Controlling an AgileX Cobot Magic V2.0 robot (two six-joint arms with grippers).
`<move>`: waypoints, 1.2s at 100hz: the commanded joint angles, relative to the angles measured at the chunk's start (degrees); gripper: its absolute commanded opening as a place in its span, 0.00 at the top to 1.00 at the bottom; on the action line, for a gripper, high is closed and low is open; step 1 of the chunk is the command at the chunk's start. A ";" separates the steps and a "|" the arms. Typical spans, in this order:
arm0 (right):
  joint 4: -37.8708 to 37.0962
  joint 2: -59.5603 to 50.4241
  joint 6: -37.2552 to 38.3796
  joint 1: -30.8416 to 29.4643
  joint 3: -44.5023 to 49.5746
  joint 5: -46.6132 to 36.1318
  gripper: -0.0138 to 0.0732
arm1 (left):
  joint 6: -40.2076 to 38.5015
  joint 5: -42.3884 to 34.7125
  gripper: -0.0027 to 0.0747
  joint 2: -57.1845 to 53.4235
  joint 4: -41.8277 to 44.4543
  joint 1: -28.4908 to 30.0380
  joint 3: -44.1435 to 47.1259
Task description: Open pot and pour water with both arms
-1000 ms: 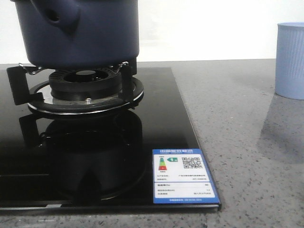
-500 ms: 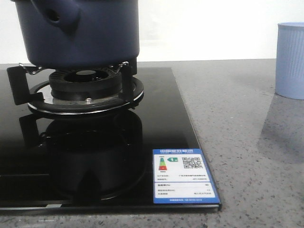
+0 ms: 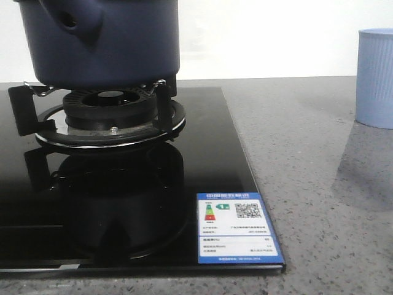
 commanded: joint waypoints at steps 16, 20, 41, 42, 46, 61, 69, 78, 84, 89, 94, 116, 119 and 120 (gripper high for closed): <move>8.63 0.47 -0.84 0.14 -1.39 3.94 0.91 | -0.56 -4.24 0.99 -1.29 -0.48 -0.10 0.81; 14.55 0.95 -3.38 0.14 -1.39 6.75 0.91 | -0.56 -4.24 0.99 -1.29 -0.48 -0.10 0.81; 51.29 5.68 -40.89 3.20 -2.12 12.95 0.91 | -0.56 -4.24 0.99 -1.29 -0.48 -0.10 0.81; 52.57 5.99 -43.25 3.53 -2.41 13.48 0.91 | -0.56 -4.24 0.99 -1.29 -0.48 -0.10 0.81; 59.81 6.45 -50.40 4.55 -2.98 17.26 0.91 | -0.56 -4.24 0.99 -1.29 -0.48 -0.10 0.81; 69.78 5.94 -65.07 6.34 -3.99 27.17 0.91 | -0.56 -4.24 0.99 -1.29 -0.48 -0.10 0.81; 69.78 3.60 -65.07 5.22 -2.69 28.22 0.91 | -0.56 -4.24 0.99 -1.29 -0.48 -0.10 0.81; 69.67 -0.77 -65.07 2.66 -0.19 28.35 0.91 | -0.56 -4.24 0.99 -1.29 -0.48 -0.10 0.81; 69.29 -3.91 -64.95 0.65 1.11 29.55 0.91 | -0.56 -4.24 0.99 -1.29 -0.48 -0.10 0.81; 68.76 -6.06 -64.37 -0.69 1.99 30.22 0.91 | -0.56 -4.24 0.99 -1.29 -0.48 -0.10 0.81; 68.34 -7.73 -63.94 -1.65 3.15 29.20 0.91 | -0.56 -4.24 0.99 -1.29 -0.48 -0.10 0.81; 66.26 -10.97 -61.48 -2.11 3.54 32.97 0.91 | -0.56 -4.24 0.99 -1.29 -0.48 -0.10 0.81; 66.26 -10.97 -61.48 -2.11 3.54 33.82 0.91 | -0.56 -4.24 0.99 -1.29 -0.48 -0.10 0.81; 66.26 -10.97 -61.48 -2.11 3.54 33.99 0.91 | -0.56 -4.24 0.99 -1.29 -0.48 -0.10 0.81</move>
